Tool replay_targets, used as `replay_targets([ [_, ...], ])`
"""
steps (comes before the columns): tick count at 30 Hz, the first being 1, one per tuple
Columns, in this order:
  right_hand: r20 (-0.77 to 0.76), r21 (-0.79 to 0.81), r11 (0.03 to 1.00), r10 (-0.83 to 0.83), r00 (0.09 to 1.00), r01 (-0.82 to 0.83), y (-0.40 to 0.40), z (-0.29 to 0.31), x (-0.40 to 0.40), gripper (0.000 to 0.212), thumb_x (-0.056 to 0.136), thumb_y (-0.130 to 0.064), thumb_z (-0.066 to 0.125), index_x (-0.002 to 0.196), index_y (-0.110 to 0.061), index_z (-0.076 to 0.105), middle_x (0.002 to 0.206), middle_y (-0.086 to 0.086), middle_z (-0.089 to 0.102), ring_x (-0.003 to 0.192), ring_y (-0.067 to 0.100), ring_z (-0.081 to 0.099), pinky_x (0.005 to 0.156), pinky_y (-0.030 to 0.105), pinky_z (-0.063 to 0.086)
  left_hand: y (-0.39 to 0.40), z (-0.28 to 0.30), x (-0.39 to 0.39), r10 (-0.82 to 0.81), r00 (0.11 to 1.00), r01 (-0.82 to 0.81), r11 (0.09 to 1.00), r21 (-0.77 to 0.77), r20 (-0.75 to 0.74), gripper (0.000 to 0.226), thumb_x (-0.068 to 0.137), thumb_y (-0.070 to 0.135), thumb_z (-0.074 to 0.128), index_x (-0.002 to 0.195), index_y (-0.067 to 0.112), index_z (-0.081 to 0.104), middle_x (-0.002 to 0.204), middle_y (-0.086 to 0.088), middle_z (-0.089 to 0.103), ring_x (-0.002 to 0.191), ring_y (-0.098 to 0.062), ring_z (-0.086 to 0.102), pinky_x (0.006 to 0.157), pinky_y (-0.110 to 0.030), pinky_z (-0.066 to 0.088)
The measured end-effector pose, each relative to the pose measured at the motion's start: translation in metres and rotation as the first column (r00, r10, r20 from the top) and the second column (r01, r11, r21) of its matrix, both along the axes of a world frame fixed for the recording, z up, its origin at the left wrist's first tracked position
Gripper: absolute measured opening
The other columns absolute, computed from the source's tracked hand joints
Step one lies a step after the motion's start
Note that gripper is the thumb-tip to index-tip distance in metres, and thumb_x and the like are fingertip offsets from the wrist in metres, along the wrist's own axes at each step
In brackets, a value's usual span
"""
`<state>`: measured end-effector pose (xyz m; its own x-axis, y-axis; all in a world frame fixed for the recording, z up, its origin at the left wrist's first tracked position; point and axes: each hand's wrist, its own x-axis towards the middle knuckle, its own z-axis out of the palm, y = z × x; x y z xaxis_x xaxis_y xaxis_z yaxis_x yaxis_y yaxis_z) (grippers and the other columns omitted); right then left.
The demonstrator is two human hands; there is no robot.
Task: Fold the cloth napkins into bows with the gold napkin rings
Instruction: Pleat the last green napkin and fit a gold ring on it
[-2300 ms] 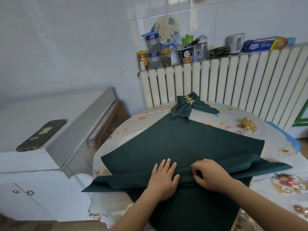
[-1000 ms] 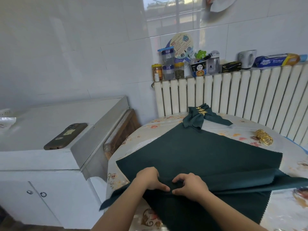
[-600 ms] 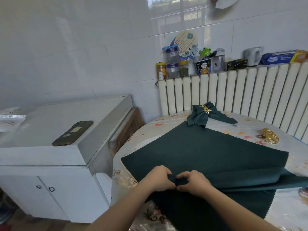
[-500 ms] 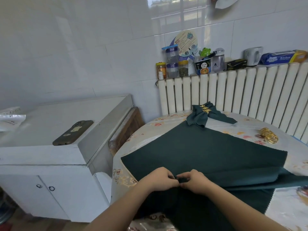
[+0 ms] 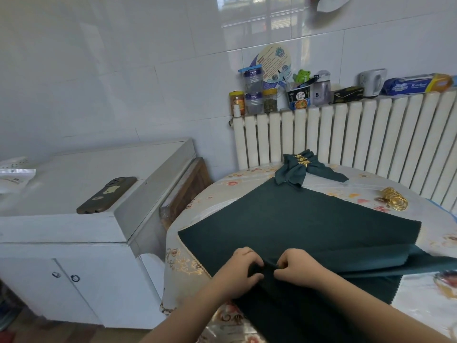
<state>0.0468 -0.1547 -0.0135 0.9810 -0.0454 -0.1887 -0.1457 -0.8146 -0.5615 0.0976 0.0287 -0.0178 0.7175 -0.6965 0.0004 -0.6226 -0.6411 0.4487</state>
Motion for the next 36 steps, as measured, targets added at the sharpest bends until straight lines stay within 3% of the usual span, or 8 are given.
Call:
replay_targets([
  [3, -0.026, -0.014, 1.000, 0.016, 1.000, -0.017, -0.012, 0.007, 0.005, 0.029, 0.076, -0.032, 0.062, 0.081, -0.004, 0.066, 0.075, 0.006, 0.062, 0.069, 0.016, 0.057, 0.064, 0.029, 0.047, -0.004, -0.007, -0.010, -0.022, 0.996, 0.026, 0.999, -0.046, 0.088, 0.041, 0.096, 0.027, 0.048, 0.136, 0.025, 0.043, 0.142, 0.011, 0.038, 0.134, -0.004, 0.027, 0.112, -0.018, 0.019],
  [6, -0.031, -0.067, 0.995, 0.078, 0.996, -0.080, -0.017, 0.010, 0.004, 0.017, 0.076, -0.029, 0.065, 0.071, -0.017, 0.055, 0.078, -0.001, 0.057, 0.070, 0.013, 0.052, 0.060, 0.022, 0.041, -0.008, -0.012, -0.013, -0.076, 0.992, 0.075, 0.997, 0.012, 0.099, 0.050, 0.101, 0.025, 0.038, 0.149, 0.025, 0.025, 0.156, 0.011, 0.020, 0.143, -0.002, 0.010, 0.111, -0.012, 0.003],
  [8, -0.020, -0.089, 0.990, 0.105, 0.994, -0.107, -0.018, 0.012, 0.004, 0.024, 0.075, -0.026, 0.067, 0.066, -0.021, 0.045, 0.081, -0.003, 0.054, 0.069, 0.010, 0.048, 0.060, 0.022, 0.040, -0.010, -0.016, -0.014, -0.108, 0.992, 0.104, 0.993, 0.056, 0.069, 0.051, 0.103, 0.026, 0.032, 0.151, 0.024, 0.017, 0.158, 0.010, 0.010, 0.144, -0.002, 0.002, 0.111, -0.012, -0.003],
  [14, 0.015, -0.174, 0.966, 0.197, 0.980, -0.191, -0.017, 0.003, -0.007, 0.029, 0.078, -0.027, 0.066, 0.071, -0.025, 0.038, 0.111, -0.002, 0.044, 0.095, 0.016, 0.053, 0.082, 0.024, 0.045, -0.012, -0.022, -0.013, -0.165, 0.981, 0.142, 0.969, 0.200, 0.104, 0.051, 0.103, 0.028, 0.026, 0.151, 0.026, 0.008, 0.158, 0.012, 0.000, 0.143, -0.003, -0.008, 0.113, -0.020, -0.008],
  [20, 0.142, -0.142, 0.989, 0.050, 0.989, -0.030, -0.028, -0.006, -0.022, 0.033, 0.084, -0.047, 0.062, 0.064, -0.027, 0.044, 0.117, -0.007, 0.049, 0.103, 0.006, 0.050, 0.088, 0.017, 0.039, -0.015, -0.020, -0.005, -0.173, 0.978, 0.135, 0.951, 0.278, 0.117, 0.047, 0.103, 0.037, 0.023, 0.149, 0.035, 0.016, 0.158, 0.012, 0.006, 0.145, -0.006, -0.001, 0.118, -0.029, 0.003],
  [29, 0.162, -0.096, 0.995, 0.047, 0.986, -0.032, -0.046, -0.007, -0.030, 0.031, 0.084, -0.033, 0.065, 0.059, -0.025, 0.048, 0.114, -0.011, 0.053, 0.086, -0.003, 0.049, 0.070, 0.006, 0.032, -0.043, -0.001, -0.011, -0.232, 0.952, 0.098, 0.850, 0.517, 0.200, 0.047, 0.101, 0.047, 0.018, 0.147, 0.044, 0.011, 0.158, 0.003, 0.014, 0.141, -0.022, 0.018, 0.107, -0.042, 0.028],
  [32, 0.202, -0.168, 0.984, 0.088, 0.975, -0.054, -0.038, -0.013, -0.031, 0.016, 0.087, -0.032, 0.060, 0.086, -0.024, 0.046, 0.119, -0.005, 0.043, 0.104, 0.007, 0.043, 0.088, 0.014, 0.034, -0.048, 0.004, -0.011, -0.229, 0.956, 0.088, 0.821, 0.564, 0.184, 0.049, 0.100, 0.047, 0.023, 0.148, 0.042, 0.013, 0.158, 0.000, 0.014, 0.141, -0.025, 0.017, 0.107, -0.045, 0.029],
  [36, 0.113, -0.315, 0.949, 0.050, 0.992, -0.011, -0.038, -0.007, -0.031, 0.059, 0.086, -0.043, 0.059, 0.135, -0.032, 0.030, 0.136, -0.003, 0.030, 0.130, 0.019, 0.027, 0.108, 0.035, 0.024, -0.059, 0.021, -0.005, -0.256, 0.958, 0.119, 0.768, 0.629, 0.132, 0.049, 0.099, 0.047, 0.032, 0.147, 0.039, 0.024, 0.155, -0.003, 0.025, 0.137, -0.029, 0.024, 0.105, -0.044, 0.033],
])
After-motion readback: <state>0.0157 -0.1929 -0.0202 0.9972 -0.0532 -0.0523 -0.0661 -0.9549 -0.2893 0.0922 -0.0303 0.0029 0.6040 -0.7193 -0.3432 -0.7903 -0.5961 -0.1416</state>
